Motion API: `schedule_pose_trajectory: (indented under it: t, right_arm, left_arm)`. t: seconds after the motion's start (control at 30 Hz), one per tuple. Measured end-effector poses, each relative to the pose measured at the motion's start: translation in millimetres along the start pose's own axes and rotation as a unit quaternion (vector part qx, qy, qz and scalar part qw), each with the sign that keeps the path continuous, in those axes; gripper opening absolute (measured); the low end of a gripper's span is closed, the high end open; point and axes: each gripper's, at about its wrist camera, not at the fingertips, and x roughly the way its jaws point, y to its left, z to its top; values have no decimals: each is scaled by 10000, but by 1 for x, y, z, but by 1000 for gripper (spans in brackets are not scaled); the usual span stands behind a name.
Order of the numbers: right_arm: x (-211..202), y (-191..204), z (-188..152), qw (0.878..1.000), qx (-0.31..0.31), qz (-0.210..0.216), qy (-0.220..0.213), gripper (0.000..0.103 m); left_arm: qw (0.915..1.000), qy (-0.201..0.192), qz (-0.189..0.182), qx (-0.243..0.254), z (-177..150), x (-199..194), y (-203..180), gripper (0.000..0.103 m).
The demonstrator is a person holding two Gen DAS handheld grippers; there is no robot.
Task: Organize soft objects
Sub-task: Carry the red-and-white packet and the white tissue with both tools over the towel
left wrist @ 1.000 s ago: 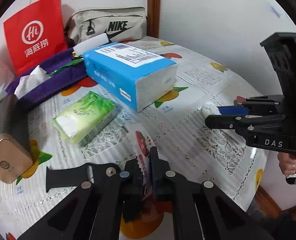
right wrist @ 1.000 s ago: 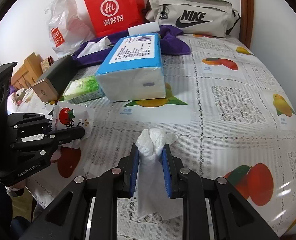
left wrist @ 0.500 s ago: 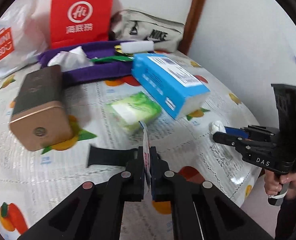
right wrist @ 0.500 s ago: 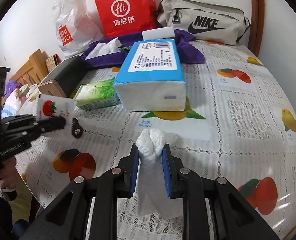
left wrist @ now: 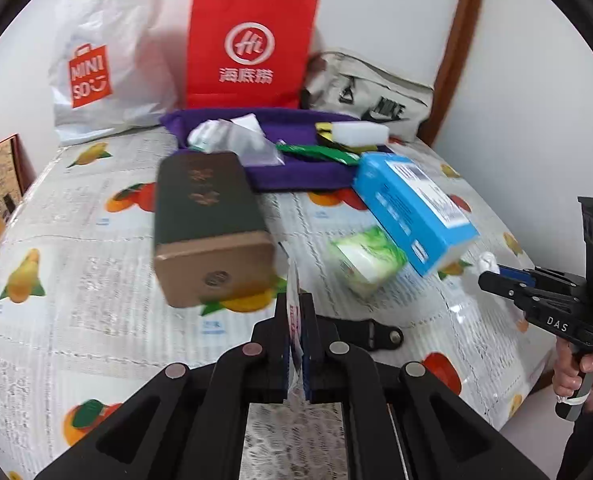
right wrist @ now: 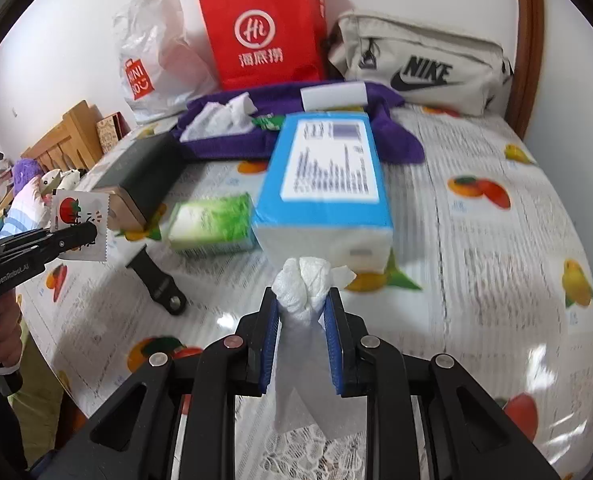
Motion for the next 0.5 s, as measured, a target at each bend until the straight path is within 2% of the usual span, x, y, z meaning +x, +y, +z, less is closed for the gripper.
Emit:
schedule_pose_trajectory:
  t: [0.23, 0.5]
  right_arm:
    - [-11, 9, 31, 9994, -209, 111, -270, 23]
    - [-3, 12, 75, 9985, -285, 229, -397, 23]
  left_arm:
    - [9995, -107, 207, -229, 24, -9, 14, 5]
    - [9983, -57, 422, -397, 56, 0, 25, 5]
